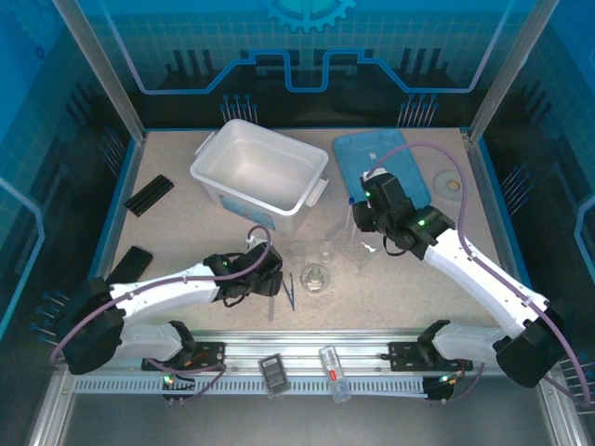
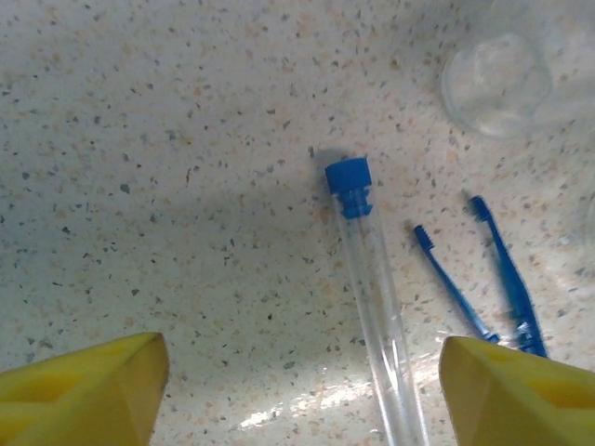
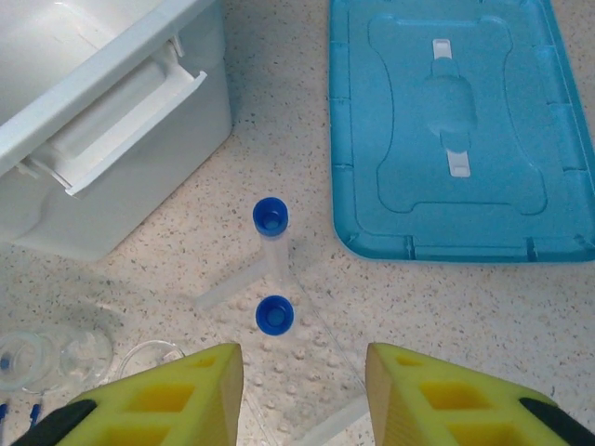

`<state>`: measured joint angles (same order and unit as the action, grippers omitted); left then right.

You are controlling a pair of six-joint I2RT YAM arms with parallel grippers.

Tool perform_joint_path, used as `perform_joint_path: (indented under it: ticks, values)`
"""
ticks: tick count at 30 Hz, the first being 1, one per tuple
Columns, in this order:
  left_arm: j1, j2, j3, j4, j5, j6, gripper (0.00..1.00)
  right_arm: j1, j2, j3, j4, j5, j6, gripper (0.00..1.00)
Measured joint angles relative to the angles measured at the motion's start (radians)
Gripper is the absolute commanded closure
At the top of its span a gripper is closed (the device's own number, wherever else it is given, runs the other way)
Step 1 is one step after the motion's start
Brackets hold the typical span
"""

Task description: Organize the chemistry lab equipment

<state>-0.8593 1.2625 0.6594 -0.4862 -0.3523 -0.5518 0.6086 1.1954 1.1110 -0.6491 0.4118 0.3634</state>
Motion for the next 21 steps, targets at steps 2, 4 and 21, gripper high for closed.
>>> perform_joint_path:
  ticks: [2,4,21]
  values:
    - [0.0,0.026,0.0,0.004,0.009,-0.01,0.32,0.002,-0.01,-0.008,-0.008,0.0,0.004,0.63]
    - [0.0,0.054,0.0,0.006,0.013,-0.02,0.38,0.004,-0.022,-0.022,-0.017,0.003,0.011,0.64]
    - [-0.001,0.111,0.0,0.053,0.047,-0.027,0.39,0.006,-0.039,-0.054,-0.039,0.016,0.029,0.65]
